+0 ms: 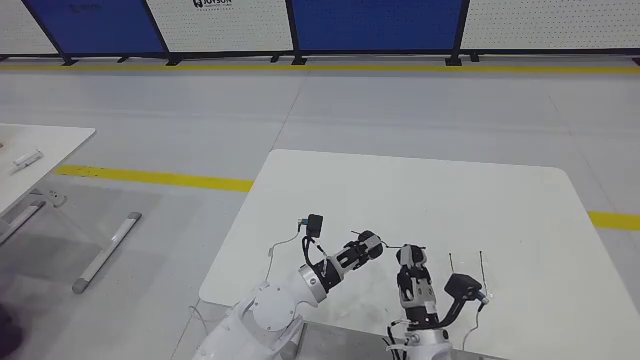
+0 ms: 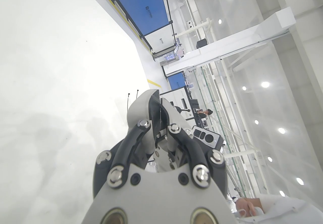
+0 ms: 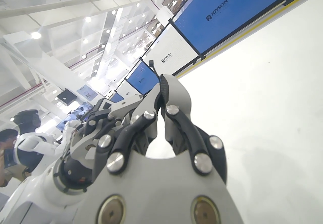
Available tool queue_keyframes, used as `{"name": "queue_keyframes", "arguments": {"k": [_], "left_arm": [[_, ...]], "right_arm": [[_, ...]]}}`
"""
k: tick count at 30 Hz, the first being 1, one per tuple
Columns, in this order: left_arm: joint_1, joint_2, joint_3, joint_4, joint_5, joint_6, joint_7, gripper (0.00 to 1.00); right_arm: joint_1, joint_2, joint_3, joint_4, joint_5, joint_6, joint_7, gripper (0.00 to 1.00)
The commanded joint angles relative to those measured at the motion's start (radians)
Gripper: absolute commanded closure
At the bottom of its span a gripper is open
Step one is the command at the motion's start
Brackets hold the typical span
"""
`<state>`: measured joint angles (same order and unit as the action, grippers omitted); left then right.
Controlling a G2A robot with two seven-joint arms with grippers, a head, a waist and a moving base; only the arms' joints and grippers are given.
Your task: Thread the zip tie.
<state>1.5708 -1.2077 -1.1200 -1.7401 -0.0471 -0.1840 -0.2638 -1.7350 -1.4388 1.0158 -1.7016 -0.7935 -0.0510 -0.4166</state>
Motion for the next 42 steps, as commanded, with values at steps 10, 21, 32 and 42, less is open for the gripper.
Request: {"name": "queue_keyframes", "arguments": {"k": [10,21,32,42], "left_arm": [[-0.011,-0.001,0.029,-0.004,-0.003,-0.003,-0.004,1.0],[-0.007,0.001,0.029,-0.01,0.034,0.012,0.046,1.0],[-0.021,-0.001,0.051,0.004,0.058,0.047,0.072,1.0],[-0.026,0.001,0.054,0.004,0.059,0.053,0.055,0.83]], "right_arm": [[0.008,0.001,0.009,0.008,0.029,-0.022,0.032,1.0],[0.007,0.004,0.029,0.01,0.035,-0.042,0.033,1.0],[-0.009,0.007,0.033,-0.002,0.01,-0.035,0.01,1.0],[-0.008,0.006,0.036,-0.002,0.006,-0.026,0.006,1.0]]}}
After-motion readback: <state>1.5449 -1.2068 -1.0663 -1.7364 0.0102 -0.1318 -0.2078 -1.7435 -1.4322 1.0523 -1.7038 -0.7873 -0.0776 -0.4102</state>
